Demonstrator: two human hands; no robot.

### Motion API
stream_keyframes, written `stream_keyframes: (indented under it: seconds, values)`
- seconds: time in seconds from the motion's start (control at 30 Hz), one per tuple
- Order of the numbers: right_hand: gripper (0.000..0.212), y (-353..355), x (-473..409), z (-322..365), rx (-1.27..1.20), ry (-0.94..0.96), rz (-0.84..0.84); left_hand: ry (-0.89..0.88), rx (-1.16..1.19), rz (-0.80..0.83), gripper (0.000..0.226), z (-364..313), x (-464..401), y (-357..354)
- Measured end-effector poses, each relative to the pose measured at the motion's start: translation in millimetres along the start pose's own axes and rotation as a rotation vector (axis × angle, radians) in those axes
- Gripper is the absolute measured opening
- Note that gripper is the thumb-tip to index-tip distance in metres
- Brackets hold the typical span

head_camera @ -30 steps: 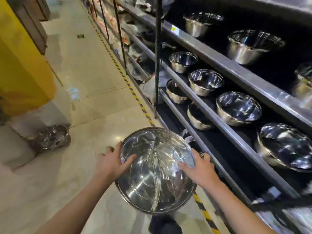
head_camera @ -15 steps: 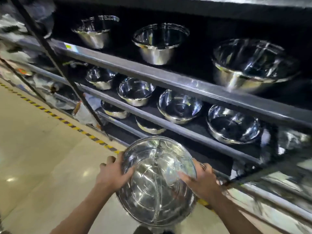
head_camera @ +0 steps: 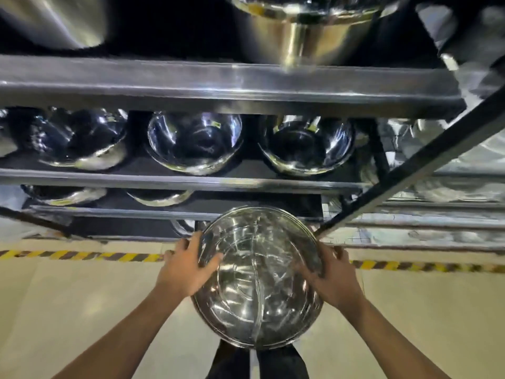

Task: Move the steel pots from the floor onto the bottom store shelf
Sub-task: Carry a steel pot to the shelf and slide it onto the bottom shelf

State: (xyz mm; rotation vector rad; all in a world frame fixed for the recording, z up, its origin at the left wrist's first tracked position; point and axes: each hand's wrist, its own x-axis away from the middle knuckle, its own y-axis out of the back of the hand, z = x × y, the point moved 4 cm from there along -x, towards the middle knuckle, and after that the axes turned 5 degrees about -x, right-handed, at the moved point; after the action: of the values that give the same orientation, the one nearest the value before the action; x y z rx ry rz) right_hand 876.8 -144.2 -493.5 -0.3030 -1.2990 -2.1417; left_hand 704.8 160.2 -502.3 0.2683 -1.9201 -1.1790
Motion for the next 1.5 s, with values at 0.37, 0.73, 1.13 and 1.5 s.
stream_keyframes:
  seconds: [0.37,0.73,1.13,1.5]
  values:
    - [0.097,-56.6,-151.4,-40.2,-0.022,-0.051,-0.190,-0.089,0.009,-0.084,0.102,-9.0,-160.6,-59.3]
    - [0.100,-59.2,-239.1,-49.7,-0.016,-0.044,-0.187,-0.135,-0.022,-0.094,0.081,-37.0,-246.9,-67.4]
    - [0.070,-47.3,-258.9,-30.6,0.115,0.072,-0.127,-0.140,0.307,0.052,0.092,-35.2,-158.3,-107.0]
    - [0.114,-114.2,-143.0,-52.1,0.088,0.069,-0.025,-0.165,0.315,-0.068,0.112,-55.2,-136.1,-142.9]
